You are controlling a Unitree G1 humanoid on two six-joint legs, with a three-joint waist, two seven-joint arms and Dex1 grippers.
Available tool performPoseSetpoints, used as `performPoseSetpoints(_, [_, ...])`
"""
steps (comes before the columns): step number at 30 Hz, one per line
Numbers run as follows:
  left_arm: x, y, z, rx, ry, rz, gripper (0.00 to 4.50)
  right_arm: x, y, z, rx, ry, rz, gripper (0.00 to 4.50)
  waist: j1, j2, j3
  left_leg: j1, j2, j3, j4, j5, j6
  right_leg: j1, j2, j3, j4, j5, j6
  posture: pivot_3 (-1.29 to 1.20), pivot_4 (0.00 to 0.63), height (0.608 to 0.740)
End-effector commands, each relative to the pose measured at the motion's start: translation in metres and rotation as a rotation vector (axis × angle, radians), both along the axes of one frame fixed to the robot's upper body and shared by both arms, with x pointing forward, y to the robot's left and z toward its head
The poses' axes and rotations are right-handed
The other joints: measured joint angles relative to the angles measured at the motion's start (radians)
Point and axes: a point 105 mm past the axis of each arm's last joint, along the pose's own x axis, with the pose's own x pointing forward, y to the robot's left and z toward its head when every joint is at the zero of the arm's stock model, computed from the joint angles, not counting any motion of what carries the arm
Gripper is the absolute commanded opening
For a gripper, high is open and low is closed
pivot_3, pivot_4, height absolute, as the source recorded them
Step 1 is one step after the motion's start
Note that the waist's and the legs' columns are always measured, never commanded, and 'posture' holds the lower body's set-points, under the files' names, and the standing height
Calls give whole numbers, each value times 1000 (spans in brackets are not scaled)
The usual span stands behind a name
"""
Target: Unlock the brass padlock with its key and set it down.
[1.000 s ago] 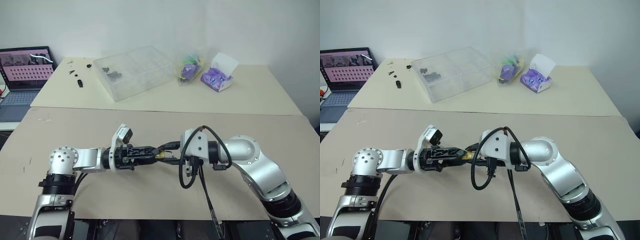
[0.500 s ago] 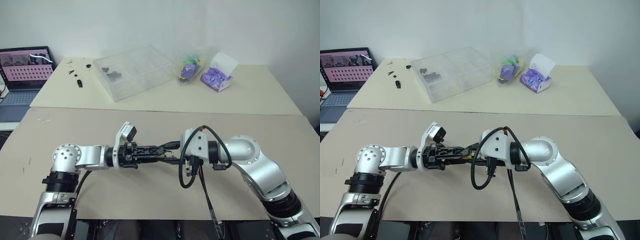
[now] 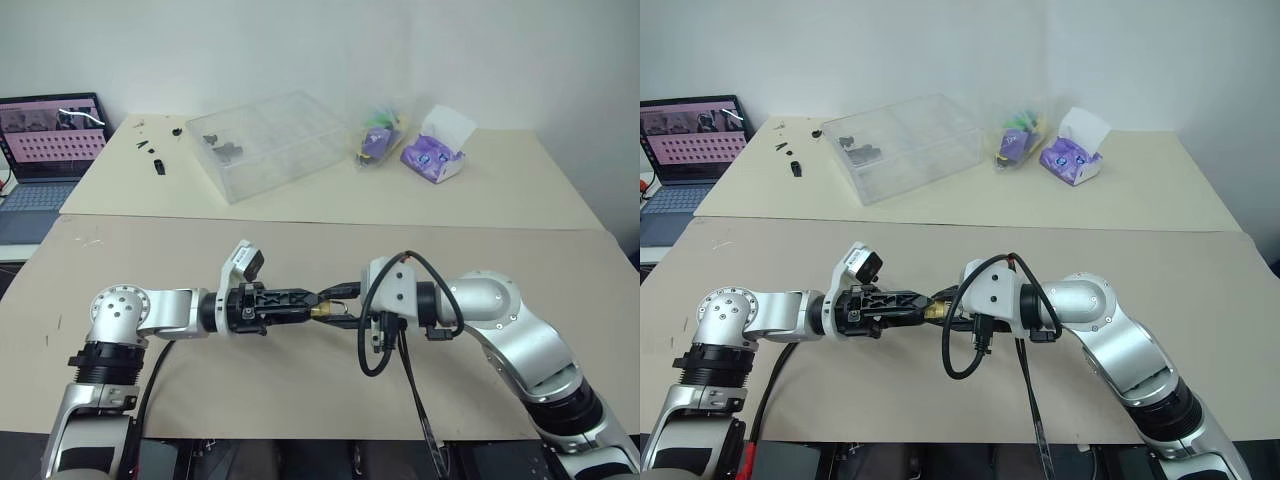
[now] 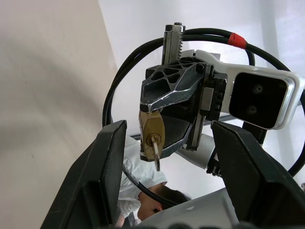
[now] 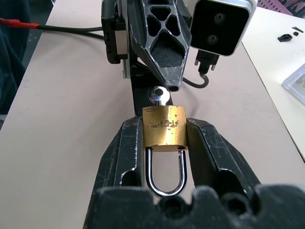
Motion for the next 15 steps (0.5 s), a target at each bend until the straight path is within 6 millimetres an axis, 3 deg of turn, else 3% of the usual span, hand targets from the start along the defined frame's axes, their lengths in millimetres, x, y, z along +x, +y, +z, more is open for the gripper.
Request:
performPoseSetpoints(1, [-4, 0, 8, -23, -29, -15, 2983, -6, 2, 12, 17, -63, 28, 900, 0, 0, 0, 0, 0, 0, 0, 0, 0, 0, 0, 0, 0, 0, 0, 0, 150, 740])
performPoseSetpoints(14, [-2, 7, 6, -6, -24, 9, 2983, -7, 2, 12, 17, -67, 31, 900, 0, 0, 0, 0, 0, 0, 0, 0, 0, 0, 0, 0, 0, -1, -1, 0, 150, 740])
performPoseSetpoints(15, [-2, 7, 6, -6, -24, 8, 2488, -7, 2, 12, 17, -68, 32, 900, 0, 0, 0, 0, 0, 0, 0, 0, 0, 0, 0, 0, 0, -1, -2, 0, 150, 740])
